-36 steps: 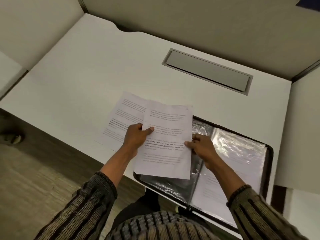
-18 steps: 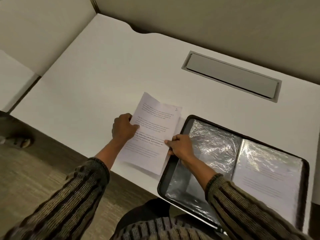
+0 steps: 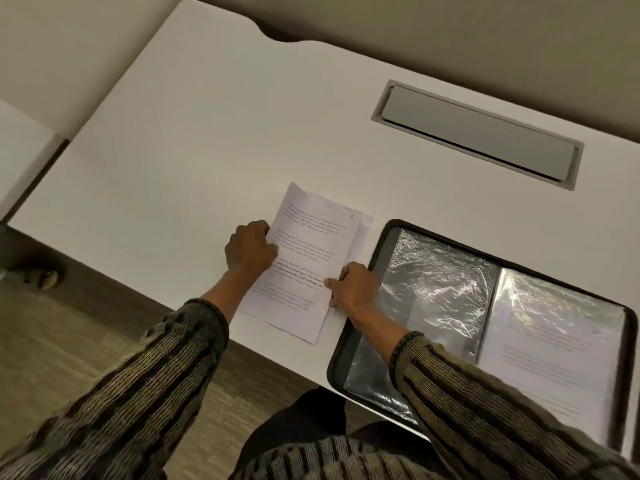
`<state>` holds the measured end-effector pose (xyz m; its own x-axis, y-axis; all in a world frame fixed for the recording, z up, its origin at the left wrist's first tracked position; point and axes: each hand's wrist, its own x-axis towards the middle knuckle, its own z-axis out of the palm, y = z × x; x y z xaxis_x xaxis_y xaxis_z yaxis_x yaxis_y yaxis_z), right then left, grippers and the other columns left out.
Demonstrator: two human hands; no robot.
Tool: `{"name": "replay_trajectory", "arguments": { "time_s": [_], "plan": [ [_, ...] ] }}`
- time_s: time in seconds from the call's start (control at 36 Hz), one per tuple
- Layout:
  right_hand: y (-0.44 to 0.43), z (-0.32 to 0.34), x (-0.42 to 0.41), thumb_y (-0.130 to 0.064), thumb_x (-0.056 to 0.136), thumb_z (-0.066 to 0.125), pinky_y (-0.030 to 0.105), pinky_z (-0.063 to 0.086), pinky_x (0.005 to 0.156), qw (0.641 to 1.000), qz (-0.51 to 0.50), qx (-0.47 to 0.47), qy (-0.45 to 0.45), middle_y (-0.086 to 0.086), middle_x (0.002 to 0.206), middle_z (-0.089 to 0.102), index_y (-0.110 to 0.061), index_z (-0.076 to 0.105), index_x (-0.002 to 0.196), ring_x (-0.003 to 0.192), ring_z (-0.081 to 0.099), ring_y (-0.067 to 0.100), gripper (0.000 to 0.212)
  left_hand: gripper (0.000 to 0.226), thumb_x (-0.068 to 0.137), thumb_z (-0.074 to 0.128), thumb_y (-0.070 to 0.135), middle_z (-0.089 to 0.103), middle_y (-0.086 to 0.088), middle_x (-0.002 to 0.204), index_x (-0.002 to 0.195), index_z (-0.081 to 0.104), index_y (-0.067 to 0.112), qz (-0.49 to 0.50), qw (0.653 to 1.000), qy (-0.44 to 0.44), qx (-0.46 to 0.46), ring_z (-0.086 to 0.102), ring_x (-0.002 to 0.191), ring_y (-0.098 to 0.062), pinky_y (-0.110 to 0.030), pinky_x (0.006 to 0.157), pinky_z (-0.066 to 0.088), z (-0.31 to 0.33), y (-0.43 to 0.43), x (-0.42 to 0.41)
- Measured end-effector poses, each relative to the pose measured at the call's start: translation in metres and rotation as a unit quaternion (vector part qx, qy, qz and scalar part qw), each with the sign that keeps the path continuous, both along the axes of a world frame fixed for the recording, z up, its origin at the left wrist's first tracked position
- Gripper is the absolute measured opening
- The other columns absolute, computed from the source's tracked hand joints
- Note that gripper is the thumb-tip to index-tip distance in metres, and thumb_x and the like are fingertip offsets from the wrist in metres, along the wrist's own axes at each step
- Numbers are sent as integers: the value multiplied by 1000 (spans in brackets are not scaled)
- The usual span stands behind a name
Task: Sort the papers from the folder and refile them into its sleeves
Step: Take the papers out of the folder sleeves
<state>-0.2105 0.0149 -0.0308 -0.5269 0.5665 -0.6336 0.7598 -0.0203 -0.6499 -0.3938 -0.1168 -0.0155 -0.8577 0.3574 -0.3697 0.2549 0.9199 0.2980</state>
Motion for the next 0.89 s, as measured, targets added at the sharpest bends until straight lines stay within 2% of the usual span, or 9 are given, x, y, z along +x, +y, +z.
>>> {"name": "replay_trajectory", "arguments": {
  "time_s": [0.08,0.17,0.19,0.33,0.44,0.53,0.61,0.72,0.89],
  "plan": [
    [-2,-4,-1,-17,92,81,19,52,44,1000,5,21,0,14,90,73,-13,55,89,69,75,24,27,17,89,77,24,68,-1,89,93,64,15,-8,1000,7,-2,64,75,-26,-31,63,46,-1,1,0],
    [-2,-7,-1,-16,90,82,43,64,62,999,13,40,-2,15,82,74,-12,56,80,70,75,27,28,17,89,78,25,70,-2,90,93,64,15,-4,1000,10,-1,66,77,-27,-33,65,49,-2,2,-3],
    [-1,-7,0,-16,90,81,43,64,62,999,11,37,0,15,80,74,-11,57,81,68,75,26,27,17,89,78,25,71,-3,92,93,65,15,-2,1000,9,2,67,78,-28,-34,65,50,-2,3,-4],
    [5,-3,6,-14,92,79,17,50,44,999,-35,2,21,12,88,74,-11,57,92,67,75,22,22,19,87,79,26,73,-4,96,99,69,16,-4,1000,4,12,69,85,-31,-36,71,53,-1,8,-4],
    [7,-7,8,-19,91,80,20,49,42,1000,-18,25,3,11,86,74,-15,54,91,60,74,20,27,23,89,79,28,74,-7,102,104,67,15,-39,999,4,-13,70,88,-33,-37,72,54,-4,11,-4],
    [7,-10,8,-29,93,78,32,58,51,997,30,73,-21,8,83,73,-16,52,94,58,72,18,29,26,90,76,26,72,-9,105,107,61,14,-67,997,20,-28,69,91,-34,-39,73,53,-8,9,-2],
    [6,-4,7,-30,93,80,45,63,54,997,20,74,-26,2,90,64,-10,48,112,61,72,22,43,48,89,81,25,65,-12,120,125,53,8,-76,996,46,-16,66,106,-37,-47,80,53,-8,8,2],
    [8,7,12,-24,95,78,45,61,46,998,-6,64,5,-2,94,56,-12,40,124,60,71,25,50,77,86,86,21,54,-18,137,144,39,1,-86,993,73,-21,56,125,-39,-52,98,49,-6,9,8],
    [19,7,49,-34,94,77,45,63,65,993,-21,110,45,-4,74,70,-25,55,90,56,70,16,23,66,84,68,0,52,-22,134,144,41,-4,-92,990,99,38,50,124,-41,-53,93,50,-1,18,32]
  ]
}}
